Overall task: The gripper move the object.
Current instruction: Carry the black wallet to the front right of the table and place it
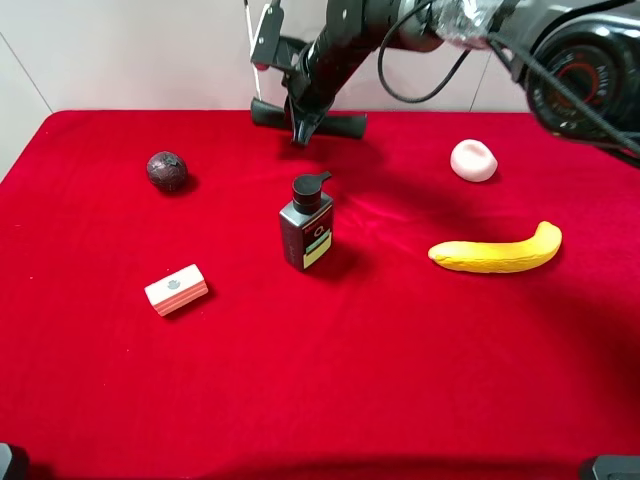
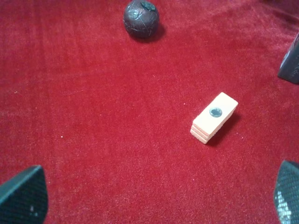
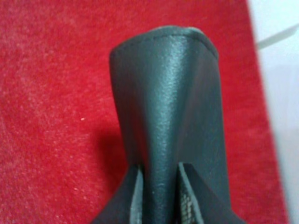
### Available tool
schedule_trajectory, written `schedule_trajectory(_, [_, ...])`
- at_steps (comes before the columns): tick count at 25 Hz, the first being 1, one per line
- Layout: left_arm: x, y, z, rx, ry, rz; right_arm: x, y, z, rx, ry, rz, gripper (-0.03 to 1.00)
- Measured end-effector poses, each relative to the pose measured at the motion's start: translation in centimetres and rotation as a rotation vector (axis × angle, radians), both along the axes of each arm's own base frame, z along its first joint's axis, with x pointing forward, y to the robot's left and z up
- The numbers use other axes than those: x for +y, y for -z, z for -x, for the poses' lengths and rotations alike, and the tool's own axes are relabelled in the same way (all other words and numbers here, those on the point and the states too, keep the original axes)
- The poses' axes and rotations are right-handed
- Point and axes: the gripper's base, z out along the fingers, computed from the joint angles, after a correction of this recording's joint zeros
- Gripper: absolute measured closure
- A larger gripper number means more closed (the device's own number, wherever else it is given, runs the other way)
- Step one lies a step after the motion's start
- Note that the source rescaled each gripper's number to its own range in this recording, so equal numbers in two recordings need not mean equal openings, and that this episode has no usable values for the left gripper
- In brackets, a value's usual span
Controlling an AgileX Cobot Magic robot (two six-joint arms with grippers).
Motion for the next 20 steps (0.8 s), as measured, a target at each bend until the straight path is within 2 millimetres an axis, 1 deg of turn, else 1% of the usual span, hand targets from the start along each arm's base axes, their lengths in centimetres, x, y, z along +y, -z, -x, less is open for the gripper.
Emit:
schedule_trajectory(7, [0.0,0.0,0.0,0.0,0.0,-0.001,-0.5,-3.1,0.4,-0.033,-0.014,0.026,0.89])
schedule_trajectory(13, [0.0,0.0,0.0,0.0,0.0,-0.001,-1.4,-7.6,1.3,-0.056,0.003,0.034,0.91])
schedule_trajectory(20, [0.0,0.0,0.0,0.0,0.0,-0.001,-2.6,-11.6,3.1,-0.017,0.002,0.066,0.92])
